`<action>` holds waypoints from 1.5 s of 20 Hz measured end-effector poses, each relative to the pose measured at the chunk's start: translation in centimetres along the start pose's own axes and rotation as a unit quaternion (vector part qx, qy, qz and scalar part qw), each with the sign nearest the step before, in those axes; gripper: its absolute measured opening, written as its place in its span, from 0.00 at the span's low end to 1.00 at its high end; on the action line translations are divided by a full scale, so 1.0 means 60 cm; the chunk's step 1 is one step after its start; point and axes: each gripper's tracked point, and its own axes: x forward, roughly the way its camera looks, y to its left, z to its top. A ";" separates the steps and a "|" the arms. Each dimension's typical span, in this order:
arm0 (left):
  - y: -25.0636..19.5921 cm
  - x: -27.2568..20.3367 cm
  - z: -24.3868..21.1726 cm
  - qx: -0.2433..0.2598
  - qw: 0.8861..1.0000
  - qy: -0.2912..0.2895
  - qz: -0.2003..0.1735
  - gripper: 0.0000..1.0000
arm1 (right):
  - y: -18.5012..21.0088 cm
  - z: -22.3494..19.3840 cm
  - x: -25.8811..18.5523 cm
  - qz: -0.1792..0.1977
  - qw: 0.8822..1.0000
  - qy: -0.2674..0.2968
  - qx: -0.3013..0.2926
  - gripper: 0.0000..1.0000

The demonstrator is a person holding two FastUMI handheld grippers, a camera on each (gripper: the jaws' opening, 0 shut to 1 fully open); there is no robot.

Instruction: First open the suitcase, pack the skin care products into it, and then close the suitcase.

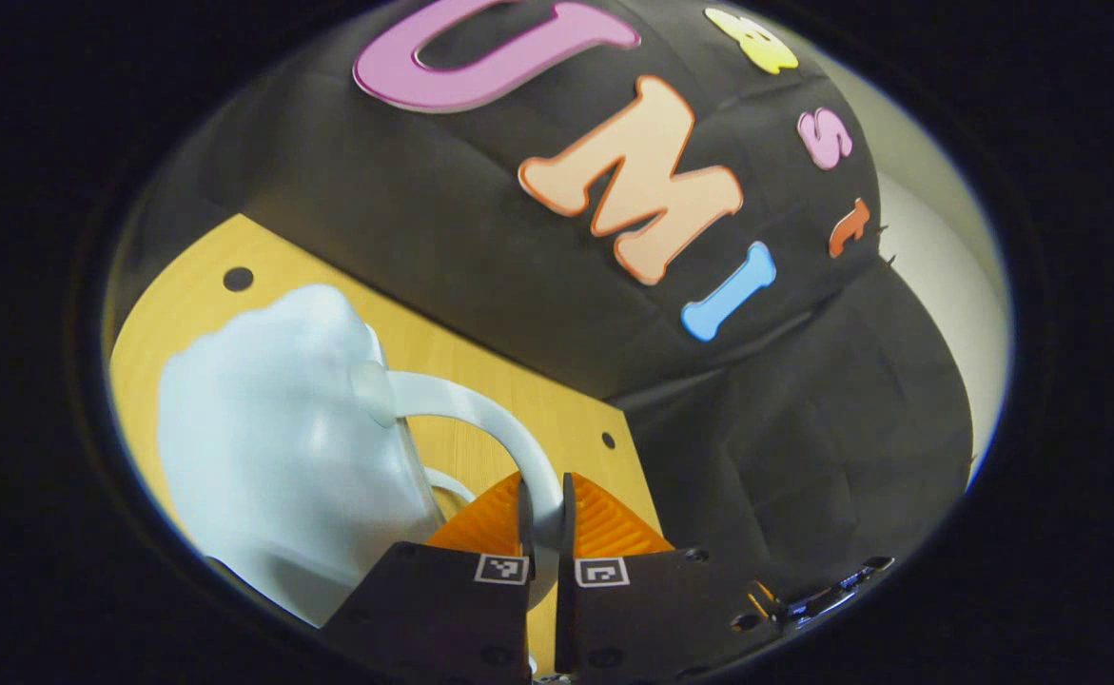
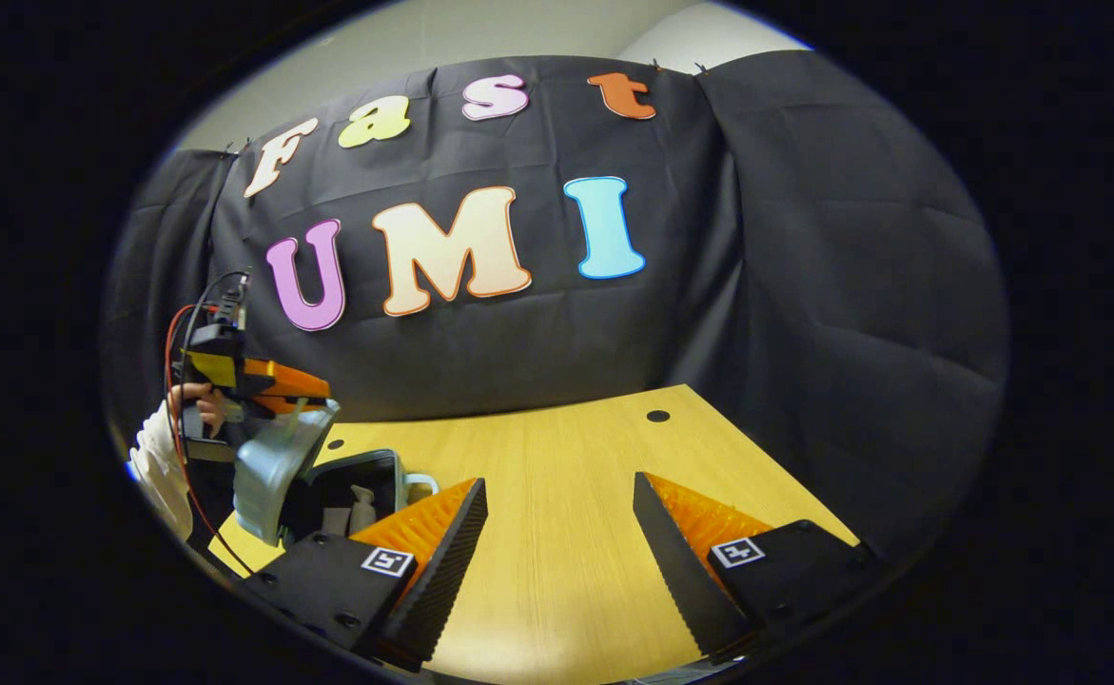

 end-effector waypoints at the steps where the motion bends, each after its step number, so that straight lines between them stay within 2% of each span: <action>1: 0.007 0.032 -0.024 0.002 1.000 0.021 0.013 0.04 | -0.002 0.001 -0.002 -0.003 1.000 -0.002 0.003 0.93; 2: 0.013 0.058 -0.044 0.004 0.999 0.040 0.028 0.00 | -0.004 0.004 -0.004 -0.005 1.000 -0.006 0.006 0.97; 3: 0.025 0.079 -0.066 0.009 0.997 0.057 0.044 0.04 | -0.005 0.009 -0.006 -0.008 1.000 -0.011 0.007 0.97; 4: 0.034 0.103 -0.082 0.016 0.995 0.074 0.064 0.08 | -0.005 0.010 -0.005 -0.011 1.000 -0.014 0.006 0.93; 5: 0.049 0.121 -0.098 0.025 0.992 0.090 0.084 0.04 | -0.006 0.010 -0.006 -0.014 1.000 -0.014 0.004 0.93; 8: 0.091 0.165 -0.144 0.044 0.982 0.129 0.132 0.04 | -0.014 0.006 -0.007 -0.021 1.000 -0.012 -0.002 0.93; 9: 0.101 0.170 -0.154 0.045 0.978 0.141 0.145 0.04 | -0.017 0.004 -0.007 -0.021 1.000 -0.010 -0.001 0.97; 12: 0.112 0.174 -0.162 0.060 0.970 0.158 0.174 0.04 | -0.029 0.005 -0.003 -0.021 1.000 -0.010 -0.005 0.97; 13: 0.116 0.175 -0.165 0.069 0.968 0.161 0.182 0.05 | -0.034 0.007 -0.002 -0.021 1.000 -0.011 -0.006 0.93; 15: 0.126 0.175 -0.163 0.090 0.962 0.165 0.199 0.11 | -0.039 0.021 0.001 -0.015 1.000 -0.019 -0.005 0.93; 16: 0.126 0.171 -0.159 0.101 0.959 0.163 0.208 0.12 | -0.040 0.027 0.002 -0.011 1.000 -0.024 -0.004 0.97; 17: 0.118 0.162 -0.153 0.108 0.958 0.160 0.211 0.28 | -0.040 0.034 0.004 -0.006 1.000 -0.028 -0.002 0.97; 18: 0.112 0.150 -0.147 0.117 0.957 0.154 0.216 0.33 | -0.038 0.039 0.004 0.000 0.999 -0.032 -0.001 0.97; 21: 0.080 0.096 -0.120 0.145 0.955 0.122 0.227 0.84 | -0.031 0.053 0.007 0.021 0.999 -0.044 -0.005 0.97; 22: 0.066 0.077 -0.107 0.151 0.956 0.099 0.231 0.90 | -0.028 0.057 0.007 0.028 0.998 -0.047 -0.008 0.97; 23: 0.046 0.059 -0.099 0.155 0.958 0.078 0.227 0.93 | -0.026 0.059 0.008 0.035 0.998 -0.049 -0.011 0.93; 25: 0.010 0.019 -0.089 0.162 0.960 0.031 0.225 0.92 | -0.023 0.065 0.007 0.049 0.997 -0.056 -0.011 0.93; 26: -0.005 -0.005 -0.090 0.168 0.960 0.009 0.222 0.93 | -0.021 0.069 0.005 0.057 0.997 -0.058 -0.007 0.97; 27: -0.020 -0.026 -0.098 0.175 0.960 -0.004 0.219 0.93 | -0.019 0.073 0.003 0.066 0.996 -0.059 -0.003 0.97; 28: -0.031 -0.047 -0.108 0.182 0.959 -0.020 0.217 0.93 | -0.015 0.077 0.002 0.076 0.995 -0.062 -0.001 0.93; 29: -0.044 -0.064 -0.116 0.192 0.957 -0.039 0.214 0.93 | -0.014 0.085 -0.001 0.084 0.994 -0.066 -0.001 0.93; 30: -0.054 -0.084 -0.125 0.201 0.953 -0.064 0.215 0.93 | -0.014 0.088 -0.004 0.090 0.993 -0.069 -0.003 0.97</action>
